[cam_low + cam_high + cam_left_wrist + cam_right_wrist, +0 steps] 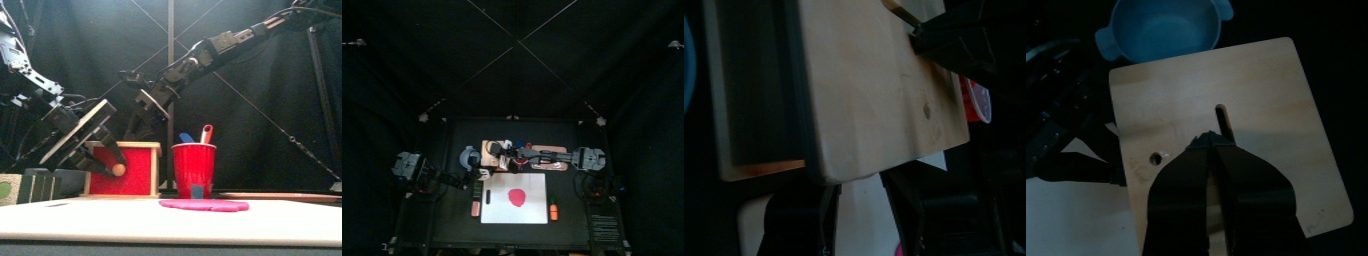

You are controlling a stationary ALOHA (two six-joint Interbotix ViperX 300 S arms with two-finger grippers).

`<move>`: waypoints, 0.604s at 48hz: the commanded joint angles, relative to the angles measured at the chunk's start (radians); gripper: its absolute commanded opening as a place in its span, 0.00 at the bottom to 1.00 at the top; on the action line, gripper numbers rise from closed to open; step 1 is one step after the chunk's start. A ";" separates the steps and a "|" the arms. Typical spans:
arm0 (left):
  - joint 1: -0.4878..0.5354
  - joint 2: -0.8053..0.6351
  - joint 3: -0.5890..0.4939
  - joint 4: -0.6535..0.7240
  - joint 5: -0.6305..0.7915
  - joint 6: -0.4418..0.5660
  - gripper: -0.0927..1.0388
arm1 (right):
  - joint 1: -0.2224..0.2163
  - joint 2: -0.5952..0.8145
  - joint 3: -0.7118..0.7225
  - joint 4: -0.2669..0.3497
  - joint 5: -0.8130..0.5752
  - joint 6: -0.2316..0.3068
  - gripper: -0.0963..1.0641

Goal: Get the cutter from the drawer then cut the dough then place the extra dough in the bowl
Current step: Open the drawer

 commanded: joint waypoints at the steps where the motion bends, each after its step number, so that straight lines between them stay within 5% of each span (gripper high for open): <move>1: 0.009 0.003 -0.029 0.018 -0.006 0.003 0.69 | 0.008 0.003 0.005 0.002 0.012 0.003 0.11; 11: 0.012 0.018 -0.035 0.025 0.023 0.003 0.66 | 0.008 0.006 0.005 0.002 0.011 0.005 0.11; 29: 0.003 0.017 -0.012 0.026 0.038 0.005 0.46 | 0.011 0.006 0.005 0.002 0.012 0.009 0.11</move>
